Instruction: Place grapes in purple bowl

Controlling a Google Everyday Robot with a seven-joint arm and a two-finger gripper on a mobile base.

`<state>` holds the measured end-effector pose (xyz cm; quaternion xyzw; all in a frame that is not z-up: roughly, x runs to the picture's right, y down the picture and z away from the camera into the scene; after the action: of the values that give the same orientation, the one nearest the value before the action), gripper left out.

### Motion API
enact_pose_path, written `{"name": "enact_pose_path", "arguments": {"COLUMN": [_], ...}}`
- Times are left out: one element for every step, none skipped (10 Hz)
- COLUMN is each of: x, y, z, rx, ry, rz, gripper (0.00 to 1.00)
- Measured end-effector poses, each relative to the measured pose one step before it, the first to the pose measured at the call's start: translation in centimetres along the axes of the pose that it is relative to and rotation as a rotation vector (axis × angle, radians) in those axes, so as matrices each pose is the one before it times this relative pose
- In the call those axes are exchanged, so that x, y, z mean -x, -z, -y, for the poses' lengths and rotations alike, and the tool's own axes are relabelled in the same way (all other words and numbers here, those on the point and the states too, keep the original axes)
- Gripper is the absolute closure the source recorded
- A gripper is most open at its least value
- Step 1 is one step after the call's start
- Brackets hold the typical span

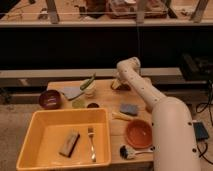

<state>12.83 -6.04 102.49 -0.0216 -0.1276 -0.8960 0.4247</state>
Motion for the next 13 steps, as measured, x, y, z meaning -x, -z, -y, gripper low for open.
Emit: {"name": "enact_pose_path", "arguments": {"x": [0.266, 0.225, 0.158, 0.268, 0.396, 0.242, 0.272, 0.167, 0.091, -0.068, -0.023, -0.095, -0.092], "y": [-0.897, -0.696, -0.476, -0.482, -0.458, -0.129, -0.162, -0.152, -0.144, -0.018, -0.026, 0.044, 0.011], "z": [0.181, 0.24, 0.187, 0.064, -0.014, -0.065, 0.099, 0.137, 0.128, 0.137, 0.154, 0.136, 0.146], "rx": [-0.03378, -0.0207, -0.01759, -0.02023, -0.01871, -0.00952, -0.01708, -0.01668, -0.01447, -0.01414, -0.01563, -0.00527, -0.00155], "ry": [-0.02199, -0.0157, -0.01468, -0.01918, -0.01696, -0.00545, 0.0019, 0.00502, 0.00551, 0.00845, 0.01535, 0.00617, 0.00262], "rz": [0.01034, 0.01202, 0.00719, 0.00647, 0.00927, 0.00581, 0.00959, 0.00911, 0.00716, 0.00536, 0.00939, 0.00398, 0.00063], "gripper": [0.2, 0.2, 0.2, 0.2, 0.2, 0.2, 0.24, 0.32, 0.4, 0.5, 0.63, 0.72, 0.81]}}
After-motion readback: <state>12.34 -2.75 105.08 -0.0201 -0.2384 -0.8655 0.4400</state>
